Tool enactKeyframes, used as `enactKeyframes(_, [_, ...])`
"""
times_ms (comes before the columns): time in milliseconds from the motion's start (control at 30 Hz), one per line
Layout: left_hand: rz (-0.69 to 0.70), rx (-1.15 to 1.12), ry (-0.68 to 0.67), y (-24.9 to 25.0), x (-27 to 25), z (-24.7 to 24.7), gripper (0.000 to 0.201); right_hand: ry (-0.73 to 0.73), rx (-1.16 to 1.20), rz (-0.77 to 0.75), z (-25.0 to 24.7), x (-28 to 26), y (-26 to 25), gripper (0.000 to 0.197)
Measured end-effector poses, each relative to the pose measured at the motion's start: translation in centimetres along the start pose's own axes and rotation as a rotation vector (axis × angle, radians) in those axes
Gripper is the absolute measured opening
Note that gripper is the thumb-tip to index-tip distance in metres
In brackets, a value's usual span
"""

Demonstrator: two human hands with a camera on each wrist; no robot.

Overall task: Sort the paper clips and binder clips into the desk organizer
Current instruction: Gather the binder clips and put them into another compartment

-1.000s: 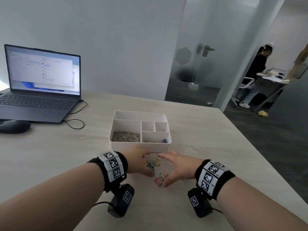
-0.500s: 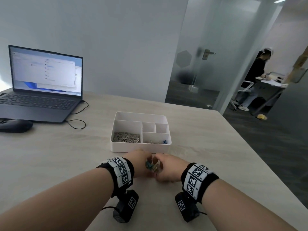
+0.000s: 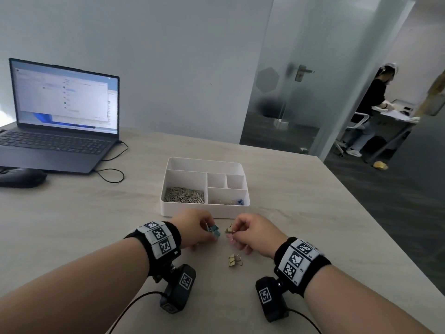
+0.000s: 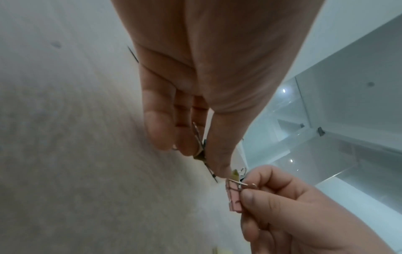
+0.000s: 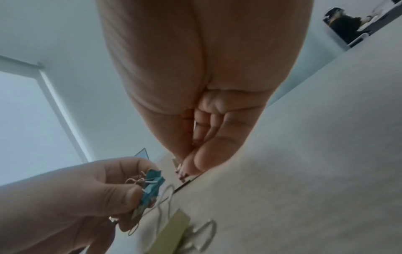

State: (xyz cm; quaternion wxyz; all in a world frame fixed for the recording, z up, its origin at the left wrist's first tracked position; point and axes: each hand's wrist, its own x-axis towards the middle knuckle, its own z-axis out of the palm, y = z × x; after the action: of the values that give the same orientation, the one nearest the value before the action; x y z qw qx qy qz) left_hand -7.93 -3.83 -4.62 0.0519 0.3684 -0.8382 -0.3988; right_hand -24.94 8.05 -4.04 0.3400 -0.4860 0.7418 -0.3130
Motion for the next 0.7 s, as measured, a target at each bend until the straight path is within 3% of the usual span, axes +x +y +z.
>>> enactKeyframes(100, [0.026, -0.160, 0.024, 0.4, 0.1, -1.0, 0.026, 0.117, 0.184, -0.053, -1.1, 0.1, -0.4, 0.007])
enactKeyframes(300, [0.056, -0.383, 0.256, 2.6, 1.8, -3.1, 0.030, 0.361, 0.388, -0.040, -3.0, 2.4, -2.0, 0.014])
enactKeyframes(433, [0.030, -0.469, 0.301, 3.8, 3.0, -3.3, 0.032, 0.343, 0.373, -0.011, -3.5, 3.4, -2.8, 0.013])
enactKeyframes(600, [0.035, -0.508, 0.263, 4.1, 3.2, -2.7, 0.043, 0.272, 0.308, -0.008, -4.0, 2.9, -2.8, 0.013])
enactKeyframes(700, [0.072, -0.479, 0.289, 3.5, 2.1, -2.2, 0.038, 0.241, 0.168, -0.037, -3.8, 1.3, -2.2, 0.010])
